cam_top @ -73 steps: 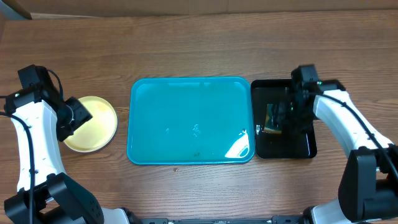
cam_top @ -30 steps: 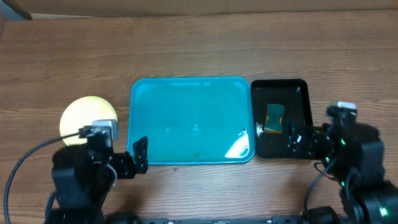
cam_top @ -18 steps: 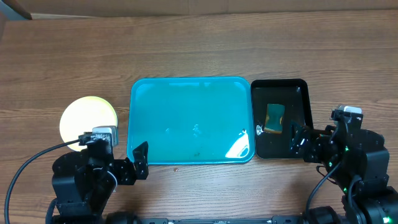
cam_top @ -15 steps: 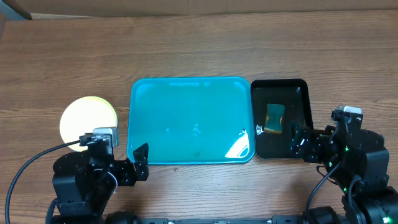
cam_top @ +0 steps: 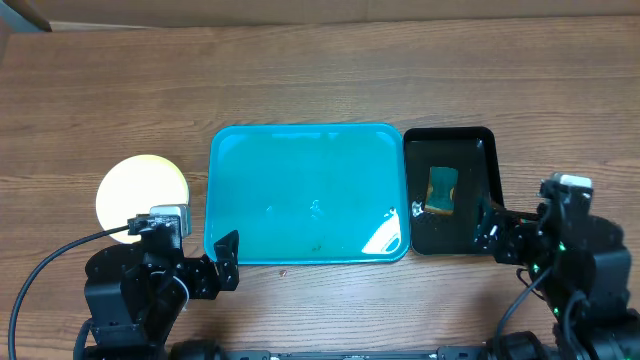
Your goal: Clean dirty plates on tray and stack at the side
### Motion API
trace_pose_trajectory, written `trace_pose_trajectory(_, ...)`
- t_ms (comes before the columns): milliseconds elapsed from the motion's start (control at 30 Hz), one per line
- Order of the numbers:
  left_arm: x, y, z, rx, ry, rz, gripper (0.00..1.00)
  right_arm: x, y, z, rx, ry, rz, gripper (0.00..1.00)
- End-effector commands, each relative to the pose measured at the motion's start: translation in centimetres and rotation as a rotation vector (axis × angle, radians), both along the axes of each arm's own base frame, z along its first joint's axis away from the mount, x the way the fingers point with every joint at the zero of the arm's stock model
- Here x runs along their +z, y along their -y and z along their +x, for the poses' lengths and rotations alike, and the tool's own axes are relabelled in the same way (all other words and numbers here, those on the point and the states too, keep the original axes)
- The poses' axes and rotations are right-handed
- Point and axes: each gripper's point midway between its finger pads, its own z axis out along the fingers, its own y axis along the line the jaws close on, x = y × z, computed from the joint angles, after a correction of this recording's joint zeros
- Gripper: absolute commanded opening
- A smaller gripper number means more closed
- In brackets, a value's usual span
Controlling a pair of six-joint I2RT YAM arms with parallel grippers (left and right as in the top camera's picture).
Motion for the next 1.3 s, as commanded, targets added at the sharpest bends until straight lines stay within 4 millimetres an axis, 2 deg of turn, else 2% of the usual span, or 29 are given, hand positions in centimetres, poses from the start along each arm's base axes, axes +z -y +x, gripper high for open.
trace_pose_trajectory(0, -0.3, -0.1, -0.1, 0.002, 0.0, 0.011, 1.0, 1.2, 1.2, -0.7, -0.045, 0.074, -0.011, 1.0)
trace_pose_trajectory(200, -0.3, -0.1, -0.1, 0.002, 0.0, 0.011, 0.99, 2.2, 2.2, -1.2, -0.094, 0.267, 0.016, 1.0)
trace_pose_trajectory(633, -0.3, -0.1, -0.1, 0.002, -0.001, 0.011, 1.0, 0.9, 1.5, 0.5, -0.05, 0.732, 0.078, 1.0)
trace_pose_trajectory(800, -0.3, -0.1, -0.1, 0.002, 0.0, 0.011, 1.0, 0.5, 1.5, 1.3, -0.046, 0.834, 0.084, 1.0)
trace_pose_trajectory(967, -0.3, -0.1, -0.1, 0.002, -0.001, 0.011, 1.0, -2.9, 1.3, 2.2, -0.039, 0.792, 0.084, 1.0)
trace_pose_trajectory(1133, -0.3, -0.1, -0.1, 0.002, 0.0, 0.011, 1.0, -7.9, 0.4, 2.8, 0.005, 0.594, 0.086, 1.0)
trace_pose_trajectory(1167, -0.3, -0.1, -0.1, 0.002, 0.0, 0.011, 1.0, -8.5, 0.4, 2.8, 0.004, 0.569, 0.084, 1.0)
trace_pose_trajectory(1267, -0.3, -0.1, -0.1, 0.002, 0.0, 0.011, 1.0, -8.7, 0.4, 2.8, 0.003, 0.559, 0.084, 1.0)
